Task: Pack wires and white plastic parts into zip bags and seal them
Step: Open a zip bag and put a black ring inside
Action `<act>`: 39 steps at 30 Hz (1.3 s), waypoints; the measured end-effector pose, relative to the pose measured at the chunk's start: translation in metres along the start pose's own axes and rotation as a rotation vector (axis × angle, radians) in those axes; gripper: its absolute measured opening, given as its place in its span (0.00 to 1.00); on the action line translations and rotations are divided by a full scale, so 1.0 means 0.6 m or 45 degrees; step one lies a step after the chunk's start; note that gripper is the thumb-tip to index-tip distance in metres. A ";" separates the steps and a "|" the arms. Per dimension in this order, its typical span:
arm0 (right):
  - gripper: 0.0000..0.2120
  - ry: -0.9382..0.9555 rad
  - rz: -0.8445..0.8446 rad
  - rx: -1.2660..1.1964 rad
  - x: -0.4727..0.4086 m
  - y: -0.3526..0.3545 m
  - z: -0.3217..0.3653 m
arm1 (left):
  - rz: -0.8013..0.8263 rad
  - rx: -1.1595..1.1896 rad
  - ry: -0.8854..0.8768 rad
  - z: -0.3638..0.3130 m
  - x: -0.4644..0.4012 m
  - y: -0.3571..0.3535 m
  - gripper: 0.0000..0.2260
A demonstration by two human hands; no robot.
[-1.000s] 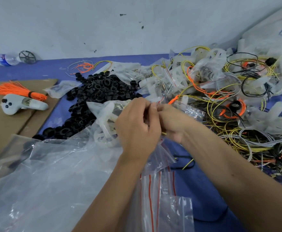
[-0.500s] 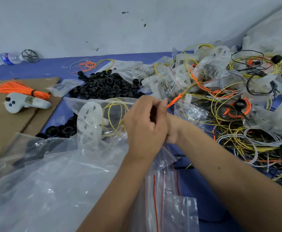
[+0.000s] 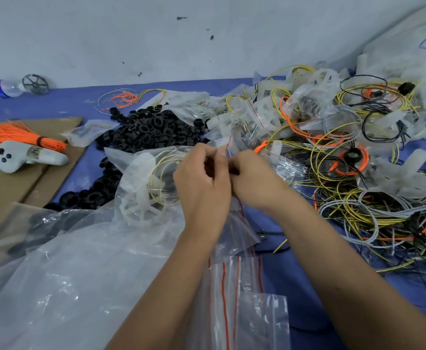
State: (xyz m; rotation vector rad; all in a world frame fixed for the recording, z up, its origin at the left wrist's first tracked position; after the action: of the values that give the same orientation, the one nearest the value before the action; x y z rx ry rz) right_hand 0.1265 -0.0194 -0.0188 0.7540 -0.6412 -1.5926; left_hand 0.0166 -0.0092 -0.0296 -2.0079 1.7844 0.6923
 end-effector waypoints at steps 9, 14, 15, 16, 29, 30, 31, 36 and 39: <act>0.06 0.040 -0.053 0.232 0.025 0.025 -0.021 | 0.217 0.072 0.125 0.011 0.012 -0.019 0.12; 0.09 -0.045 -0.364 0.124 0.027 0.057 -0.028 | 0.253 0.008 0.268 0.030 0.016 -0.026 0.12; 0.09 -0.009 -0.436 0.278 0.024 0.065 -0.028 | 0.230 -0.022 0.298 0.033 0.016 -0.025 0.12; 0.09 0.025 -0.482 0.451 0.020 0.073 -0.029 | 0.204 -0.041 0.332 0.037 0.015 -0.023 0.13; 0.09 0.233 -0.214 1.276 -0.040 0.078 -0.042 | 0.085 0.018 0.491 0.043 0.008 -0.014 0.16; 0.08 0.255 -0.255 1.154 -0.038 0.083 -0.040 | 0.075 0.027 0.496 0.042 0.008 -0.014 0.16; 0.08 0.270 -0.307 0.985 -0.034 0.091 -0.035 | 0.066 0.032 0.503 0.042 0.008 -0.013 0.16; 0.06 0.120 -0.789 -0.034 0.003 0.111 -0.032 | 0.030 0.044 0.551 0.041 0.008 -0.011 0.12; 0.06 -0.107 -0.744 -0.740 0.028 0.072 -0.044 | 0.012 0.050 0.560 0.035 0.010 -0.009 0.08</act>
State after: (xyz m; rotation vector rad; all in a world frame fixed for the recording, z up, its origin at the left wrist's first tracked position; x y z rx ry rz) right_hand 0.1727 -0.0422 -0.0045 0.4499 0.0218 -2.2126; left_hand 0.0199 -0.0010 -0.0505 -2.2536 2.0214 0.2216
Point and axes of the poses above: each hand's wrist, its own x-axis away from the middle knuckle, its own y-axis out of the back of the hand, z = x × y, the point moved 2 cm from there along -x, towards the middle knuckle, and after that the axes turned 8 degrees about x, right-handed, at the moved point
